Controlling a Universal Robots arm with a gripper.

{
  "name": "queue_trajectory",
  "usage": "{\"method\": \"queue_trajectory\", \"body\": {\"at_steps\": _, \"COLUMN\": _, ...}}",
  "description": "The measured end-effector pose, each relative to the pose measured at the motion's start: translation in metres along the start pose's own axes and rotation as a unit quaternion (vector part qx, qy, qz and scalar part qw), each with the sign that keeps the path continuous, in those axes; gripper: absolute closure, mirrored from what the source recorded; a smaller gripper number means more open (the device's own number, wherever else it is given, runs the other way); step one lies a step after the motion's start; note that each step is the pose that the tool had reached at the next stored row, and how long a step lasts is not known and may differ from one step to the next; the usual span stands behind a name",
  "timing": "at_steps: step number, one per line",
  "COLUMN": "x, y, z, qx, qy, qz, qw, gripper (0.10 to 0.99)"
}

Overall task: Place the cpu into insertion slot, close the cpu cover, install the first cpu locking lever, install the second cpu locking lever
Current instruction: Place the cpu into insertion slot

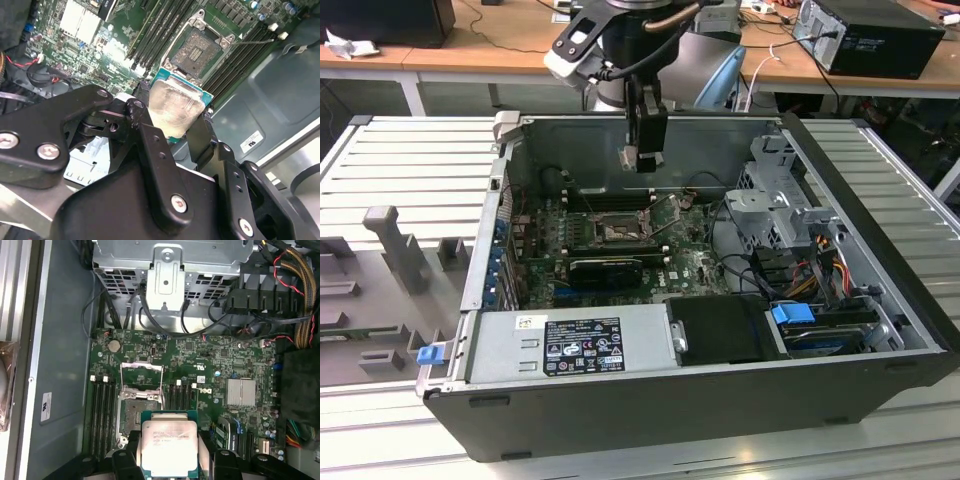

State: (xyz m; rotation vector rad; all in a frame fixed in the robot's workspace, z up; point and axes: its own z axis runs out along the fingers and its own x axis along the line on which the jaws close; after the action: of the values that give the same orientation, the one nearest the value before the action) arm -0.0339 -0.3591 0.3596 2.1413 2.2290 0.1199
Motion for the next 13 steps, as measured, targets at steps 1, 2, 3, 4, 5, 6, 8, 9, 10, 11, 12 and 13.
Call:
{"method": "queue_trajectory", "body": {"at_steps": 1, "x": 0.0, "y": -0.0001, "z": 0.0004, "qx": 0.0, "qy": -0.0009, "qz": 0.006, "qw": 1.0, "gripper": 0.549}}
{"method": "queue_trajectory", "body": {"at_steps": 2, "x": 0.0, "y": -0.0001, "z": 0.0008, "qx": -0.0001, "qy": -0.0012, "qz": 0.009, "qw": 1.0, "gripper": 0.549}}
{"method": "queue_trajectory", "body": {"at_steps": 3, "x": 0.0, "y": -0.0001, "z": 0.0011, "qx": -0.0001, "qy": -0.0014, "qz": 0.01, "qw": 0.9999, "gripper": 0.549}}
{"method": "queue_trajectory", "body": {"at_steps": 4, "x": 0.0, "y": -0.0001, "z": 0.0016, "qx": -0.0001, "qy": -0.0016, "qz": 0.012, "qw": 0.9999, "gripper": 0.549}}
{"method": "queue_trajectory", "body": {"at_steps": 5, "x": -0.0001, "y": -0.0002, "z": 0.0021, "qx": -0.0001, "qy": -0.0017, "qz": 0.013, "qw": 0.9999, "gripper": 0.549}}
{"method": "queue_trajectory", "body": {"at_steps": 6, "x": -0.0001, "y": -0.0002, "z": 0.0025, "qx": 0.0, "qy": -0.0018, "qz": 0.015, "qw": 0.9999, "gripper": 0.549}}
{"method": "queue_trajectory", "body": {"at_steps": 8, "x": -0.0001, "y": -0.0003, "z": 0.0035, "qx": 0.0001, "qy": -0.002, "qz": 0.018, "qw": 0.9998, "gripper": 0.549}}
{"method": "queue_trajectory", "body": {"at_steps": 9, "x": -0.0001, "y": -0.0004, "z": 0.004, "qx": 0.0001, "qy": -0.0021, "qz": 0.018, "qw": 0.9998, "gripper": 0.549}}
{"method": "queue_trajectory", "body": {"at_steps": 10, "x": -0.0001, "y": -0.0005, "z": 0.0047, "qx": 0.0001, "qy": -0.0021, "qz": 0.018, "qw": 0.9998, "gripper": 0.549}}
{"method": "queue_trajectory", "body": {"at_steps": 11, "x": -0.0002, "y": -0.0005, "z": 0.0054, "qx": 0.0001, "qy": -0.0021, "qz": 0.018, "qw": 0.9998, "gripper": 0.549}}
{"method": "queue_trajectory", "body": {"at_steps": 12, "x": -0.0002, "y": -0.0006, "z": 0.0063, "qx": 0.0001, "qy": -0.0021, "qz": 0.018, "qw": 0.9998, "gripper": 0.549}}
{"method": "queue_trajectory", "body": {"at_steps": 13, "x": -0.0002, "y": -0.0007, "z": 0.0072, "qx": 0.0001, "qy": -0.0021, "qz": 0.019, "qw": 0.9998, "gripper": 0.549}}
